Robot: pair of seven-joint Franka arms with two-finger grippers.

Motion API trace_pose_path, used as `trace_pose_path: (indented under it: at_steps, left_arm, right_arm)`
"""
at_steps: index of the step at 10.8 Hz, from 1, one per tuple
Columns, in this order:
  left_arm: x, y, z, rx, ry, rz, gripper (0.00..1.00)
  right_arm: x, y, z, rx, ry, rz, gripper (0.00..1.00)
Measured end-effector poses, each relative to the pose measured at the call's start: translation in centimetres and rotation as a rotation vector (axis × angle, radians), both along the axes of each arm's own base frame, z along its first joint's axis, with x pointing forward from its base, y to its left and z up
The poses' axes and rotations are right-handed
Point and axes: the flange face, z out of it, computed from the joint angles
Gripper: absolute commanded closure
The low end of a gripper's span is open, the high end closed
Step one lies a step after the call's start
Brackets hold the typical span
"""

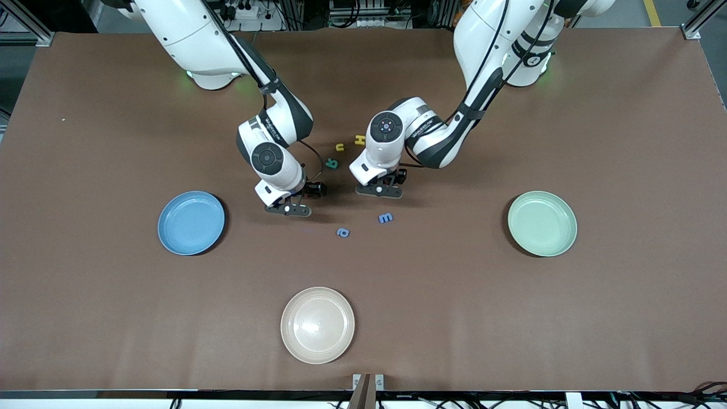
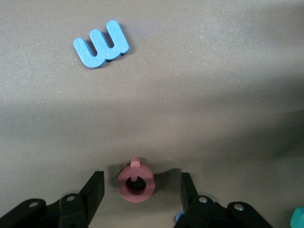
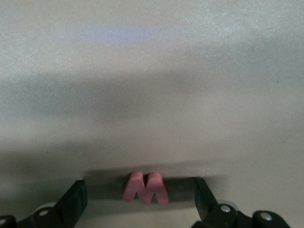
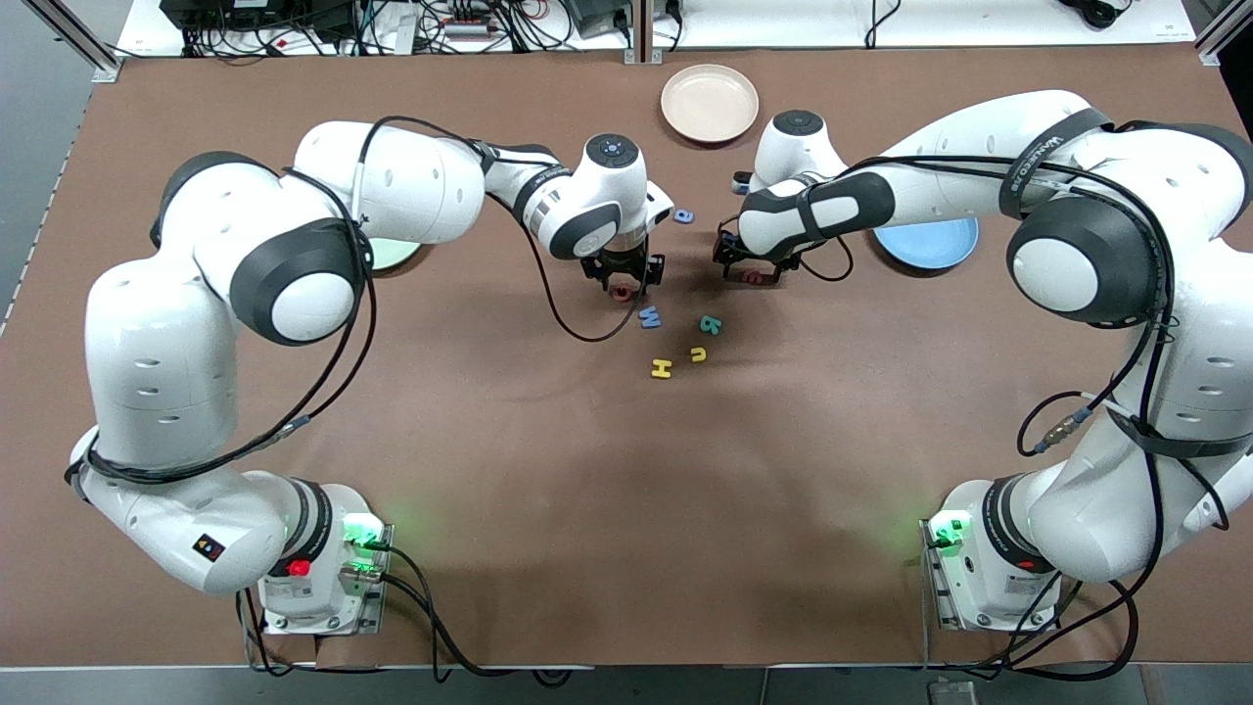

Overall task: Sort upper and lower case letters into plates
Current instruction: 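Close both grippers on the pink letters and lift them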

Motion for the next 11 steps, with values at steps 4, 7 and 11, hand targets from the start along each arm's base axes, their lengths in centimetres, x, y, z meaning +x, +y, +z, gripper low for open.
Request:
trace_pose_path:
  at_steps: [4,7,11]
  left_arm:
    - [-0.36,0.32,-0.70,0.012,0.010,-0.002,0.32]
    - [-0.55,0.55,-1.01,0.018,0.015,-0.003,0.43]
    - [-0.28,0.69,-0.51,0.019,0.010,0.001,0.93]
  right_arm:
    - [-0.34,-0.02,-0.25,-0.005,0.006,-0.004,0.21]
    - [-0.26,0.01,0.12,-0.002,0.000,-0.004,0.43]
    - [-0.21,0.11,0.42,0.002,-0.004,-0.004,0.71]
